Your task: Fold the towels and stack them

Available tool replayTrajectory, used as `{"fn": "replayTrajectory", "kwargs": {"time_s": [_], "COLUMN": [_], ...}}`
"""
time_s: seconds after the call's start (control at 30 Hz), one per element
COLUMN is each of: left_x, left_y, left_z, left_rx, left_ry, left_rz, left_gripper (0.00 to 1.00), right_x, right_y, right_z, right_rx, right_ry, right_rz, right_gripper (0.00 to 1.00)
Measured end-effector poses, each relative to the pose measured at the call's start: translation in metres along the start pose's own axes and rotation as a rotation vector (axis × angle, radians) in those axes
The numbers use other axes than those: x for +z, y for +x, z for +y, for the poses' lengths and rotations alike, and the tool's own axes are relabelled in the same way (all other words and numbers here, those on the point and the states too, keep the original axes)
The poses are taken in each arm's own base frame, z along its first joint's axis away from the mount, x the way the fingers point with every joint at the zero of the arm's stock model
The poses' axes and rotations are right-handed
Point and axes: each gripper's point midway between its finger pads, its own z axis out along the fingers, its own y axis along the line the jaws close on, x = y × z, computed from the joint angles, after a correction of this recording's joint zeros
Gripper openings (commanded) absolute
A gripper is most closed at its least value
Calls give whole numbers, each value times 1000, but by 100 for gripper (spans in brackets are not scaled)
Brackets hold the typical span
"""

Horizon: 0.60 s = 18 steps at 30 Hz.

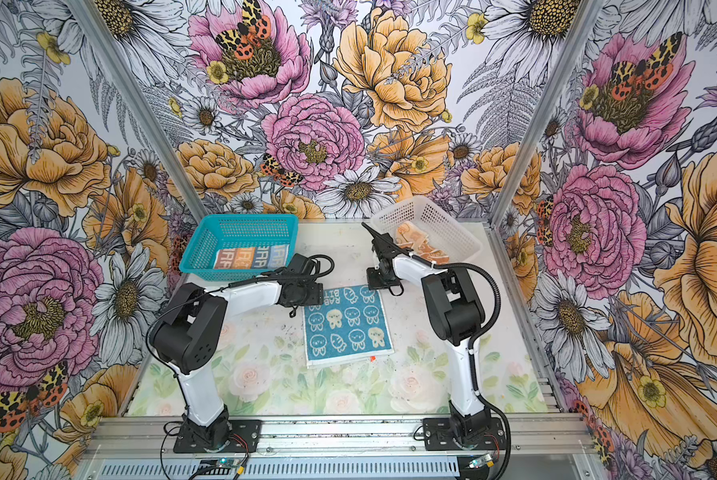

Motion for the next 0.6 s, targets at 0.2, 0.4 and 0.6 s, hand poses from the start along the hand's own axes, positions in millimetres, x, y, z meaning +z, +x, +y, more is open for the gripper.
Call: {"fn": "replayTrajectory", "kwargs": {"time_s": [0.2,0.4,0.6], "left_x": [5,6,6], "left_y": [-7,-6,-6], "left_z": [0,2,4], "left_rx": [16,21,36], "left_ry": [-16,-27,-36], "left_rz": [-11,-11,-12], "left_gripper": [56,46,37], "right_x": [0,0,0], "right_y": [0,0,0], "right_z": [0,0,0], "right_rx": [0,0,0], "right_ry": [-1,-2,-2], "right_rz": [0,0,0], "right_gripper": [0,0,0]}}
